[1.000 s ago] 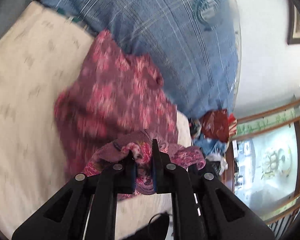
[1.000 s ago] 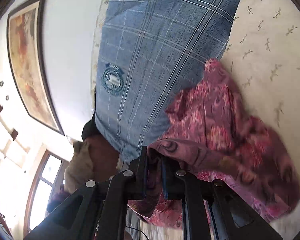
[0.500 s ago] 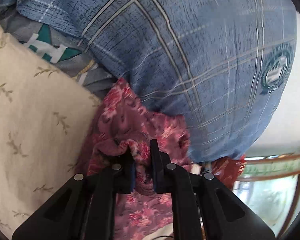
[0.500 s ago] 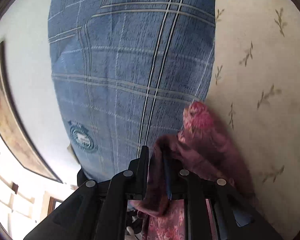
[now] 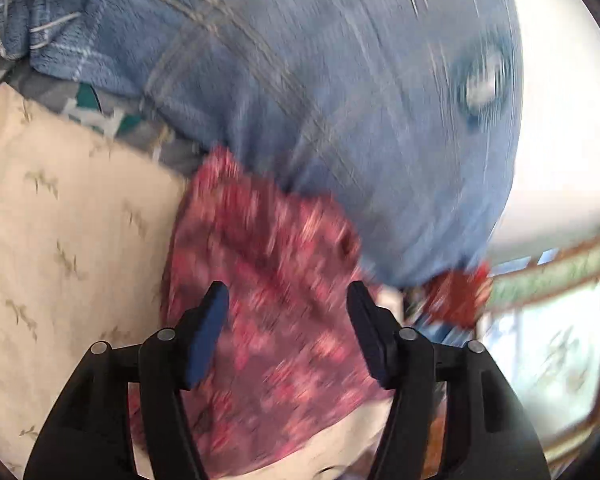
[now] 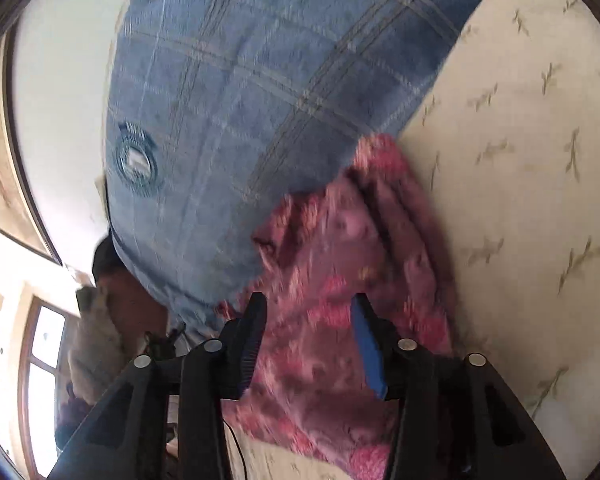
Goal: Fold small clothes
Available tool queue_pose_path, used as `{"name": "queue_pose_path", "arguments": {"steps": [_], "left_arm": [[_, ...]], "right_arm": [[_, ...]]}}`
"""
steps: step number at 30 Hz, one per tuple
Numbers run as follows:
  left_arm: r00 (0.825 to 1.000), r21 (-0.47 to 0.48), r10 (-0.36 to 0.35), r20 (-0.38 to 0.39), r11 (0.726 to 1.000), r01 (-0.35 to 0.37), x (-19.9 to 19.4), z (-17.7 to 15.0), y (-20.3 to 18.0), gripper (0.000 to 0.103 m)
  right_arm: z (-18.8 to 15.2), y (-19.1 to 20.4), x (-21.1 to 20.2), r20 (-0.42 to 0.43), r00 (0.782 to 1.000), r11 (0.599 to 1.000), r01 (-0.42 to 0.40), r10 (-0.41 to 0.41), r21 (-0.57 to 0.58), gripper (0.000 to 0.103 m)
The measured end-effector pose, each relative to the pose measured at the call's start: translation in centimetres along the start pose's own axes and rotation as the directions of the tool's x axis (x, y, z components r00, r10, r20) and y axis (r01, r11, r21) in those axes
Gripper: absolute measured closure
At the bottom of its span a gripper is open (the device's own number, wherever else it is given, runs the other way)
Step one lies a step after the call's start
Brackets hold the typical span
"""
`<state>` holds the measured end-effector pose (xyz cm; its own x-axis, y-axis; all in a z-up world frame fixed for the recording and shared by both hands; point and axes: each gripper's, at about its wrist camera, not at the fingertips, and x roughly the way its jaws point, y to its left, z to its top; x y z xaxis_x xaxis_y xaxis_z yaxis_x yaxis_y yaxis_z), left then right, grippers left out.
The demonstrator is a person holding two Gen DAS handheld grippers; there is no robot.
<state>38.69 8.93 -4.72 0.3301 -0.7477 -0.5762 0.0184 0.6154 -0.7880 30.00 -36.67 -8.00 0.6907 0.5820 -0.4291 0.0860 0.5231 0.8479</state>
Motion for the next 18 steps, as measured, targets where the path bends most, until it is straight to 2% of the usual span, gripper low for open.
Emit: {"name": "queue_pose_path", "arguments": {"steps": [3,5,6,7,8,9,11,12,13,14,15,16,18], "left_arm": [[0.995,0.036,0.095,-0.040,0.995,-0.093,2.4,-0.6,-0.4,0.041],[0.989,0.008,0.140,-0.051,0.990,-0.140,4.2,0.7,-0.5,0.042],[0.984,-0.005,0.172,-0.045,0.985,-0.172,4.7,1.7,-0.8,0.045],[0.977,-0.017,0.211,-0.028,0.977,-0.211,5.1,2.9,-1.1,0.057],[0.970,-0.046,0.243,0.005,0.969,-0.242,4.9,4.4,-1.4,0.065],[0.971,-0.076,0.239,0.026,0.969,-0.237,4.5,5.4,-1.4,0.070],[0.976,-0.129,0.202,0.082,0.973,-0.191,2.7,7.1,-1.4,0.069],[0.975,-0.129,0.198,0.099,0.974,-0.185,2.0,7.4,-1.4,0.069],[0.974,-0.108,0.200,0.109,0.976,-0.189,1.0,7.5,-1.3,0.065],[0.974,-0.088,0.201,0.108,0.978,-0.192,0.7,7.4,-1.2,0.062],[0.973,-0.059,0.207,0.100,0.978,-0.201,0.3,7.1,-1.0,0.053],[0.972,-0.040,0.215,0.094,0.976,-0.212,0.2,6.7,-0.8,0.044],[0.971,-0.014,0.233,0.059,0.973,-0.232,0.5,5.8,0.2,0.039]], "right_arm": [[0.1,0.6,1.7,-0.031,0.997,0.996,0.075,-0.077,-0.057,0.050],[1.6,0.9,2.7,-0.005,0.998,0.998,0.060,-0.060,-0.032,0.052],[2.8,0.9,3.3,0.005,0.999,0.999,0.038,-0.038,-0.001,0.058],[4.4,1.1,3.8,0.032,0.999,0.999,0.007,-0.008,0.040,0.060],[6.1,1.7,3.8,0.097,0.995,0.997,-0.036,0.030,0.061,0.060],[7.3,2.5,3.3,0.170,0.984,0.996,-0.066,0.056,0.056,0.060],[8.9,3.6,2.1,0.272,0.959,0.995,-0.095,0.081,0.041,0.060],[9.5,4.0,1.3,0.299,0.952,0.996,-0.087,0.073,0.034,0.058],[9.7,4.1,1.0,0.288,0.956,0.998,-0.060,0.049,0.027,0.056],[9.8,4.0,0.8,0.261,0.965,1.000,-0.009,0.006,0.010,0.052],[9.6,3.8,0.6,0.238,0.970,0.998,0.053,-0.048,-0.017,0.051],[9.3,3.4,0.5,0.222,0.970,0.993,0.110,-0.098,-0.042,0.050],[8.6,2.1,0.5,0.195,0.962,0.975,0.210,-0.193,-0.069,0.050]]}}
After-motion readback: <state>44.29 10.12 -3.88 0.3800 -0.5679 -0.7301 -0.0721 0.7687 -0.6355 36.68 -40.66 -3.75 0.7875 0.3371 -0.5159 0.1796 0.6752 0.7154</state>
